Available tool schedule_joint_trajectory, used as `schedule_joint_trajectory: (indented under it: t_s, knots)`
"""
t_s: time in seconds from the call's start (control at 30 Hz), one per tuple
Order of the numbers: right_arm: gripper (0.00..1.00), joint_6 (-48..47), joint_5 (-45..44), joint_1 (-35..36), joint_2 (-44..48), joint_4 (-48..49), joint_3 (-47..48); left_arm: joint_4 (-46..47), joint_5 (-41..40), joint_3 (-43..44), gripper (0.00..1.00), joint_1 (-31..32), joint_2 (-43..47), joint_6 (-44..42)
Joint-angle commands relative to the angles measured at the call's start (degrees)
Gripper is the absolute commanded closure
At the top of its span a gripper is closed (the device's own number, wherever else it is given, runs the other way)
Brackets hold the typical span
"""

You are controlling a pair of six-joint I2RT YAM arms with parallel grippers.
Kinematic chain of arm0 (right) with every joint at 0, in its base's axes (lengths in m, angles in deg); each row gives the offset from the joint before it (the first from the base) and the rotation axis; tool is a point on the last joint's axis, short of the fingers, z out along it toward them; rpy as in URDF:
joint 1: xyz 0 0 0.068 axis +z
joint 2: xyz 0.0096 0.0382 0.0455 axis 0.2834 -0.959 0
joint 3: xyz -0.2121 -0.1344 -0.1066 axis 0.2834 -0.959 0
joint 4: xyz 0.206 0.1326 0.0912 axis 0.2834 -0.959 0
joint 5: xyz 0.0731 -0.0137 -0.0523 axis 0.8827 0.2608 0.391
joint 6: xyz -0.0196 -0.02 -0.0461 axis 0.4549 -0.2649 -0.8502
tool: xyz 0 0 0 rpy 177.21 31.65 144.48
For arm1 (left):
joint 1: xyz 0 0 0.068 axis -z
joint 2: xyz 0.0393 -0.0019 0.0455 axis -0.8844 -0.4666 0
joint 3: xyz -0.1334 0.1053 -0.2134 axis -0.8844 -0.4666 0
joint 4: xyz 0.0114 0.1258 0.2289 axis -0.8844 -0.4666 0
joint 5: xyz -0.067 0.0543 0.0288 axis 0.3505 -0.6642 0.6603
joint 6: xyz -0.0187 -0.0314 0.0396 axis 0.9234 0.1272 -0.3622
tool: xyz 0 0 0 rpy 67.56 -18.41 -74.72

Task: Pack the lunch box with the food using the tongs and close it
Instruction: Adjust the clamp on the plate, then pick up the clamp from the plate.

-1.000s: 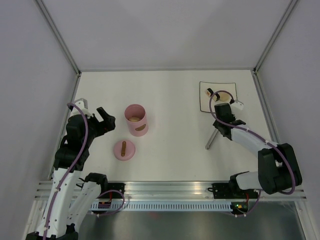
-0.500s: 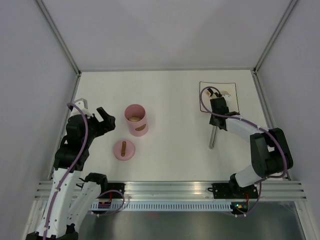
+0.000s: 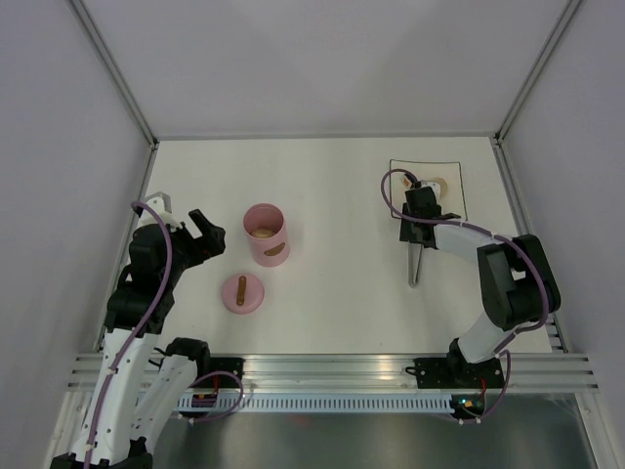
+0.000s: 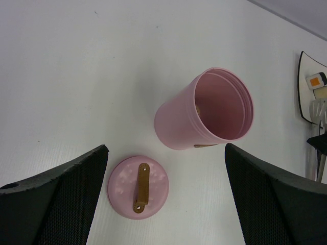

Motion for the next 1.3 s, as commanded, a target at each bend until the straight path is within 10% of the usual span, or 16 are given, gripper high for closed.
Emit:
schedule_joint_trajectory:
  t_s: [0.0, 0.9, 1.27]
  knots:
    - [0.35, 0.5, -0.2, 0.2, -1.3, 1.1, 2.8, 2.1, 0.5, -0.4, 0.00, 0.0, 0.2, -2.2]
    - [0.11, 10.1, 1.2, 0.2, 6.0, 5.2, -7.7, 2.1, 0.5, -0.4, 0.00, 0.0, 0.5, -2.2]
    - [0.23, 10.4, 1.1, 0.2, 3.0, 8.6, -9.7, 2.1, 0.5, -0.4, 0.00, 0.0, 0.4, -2.3]
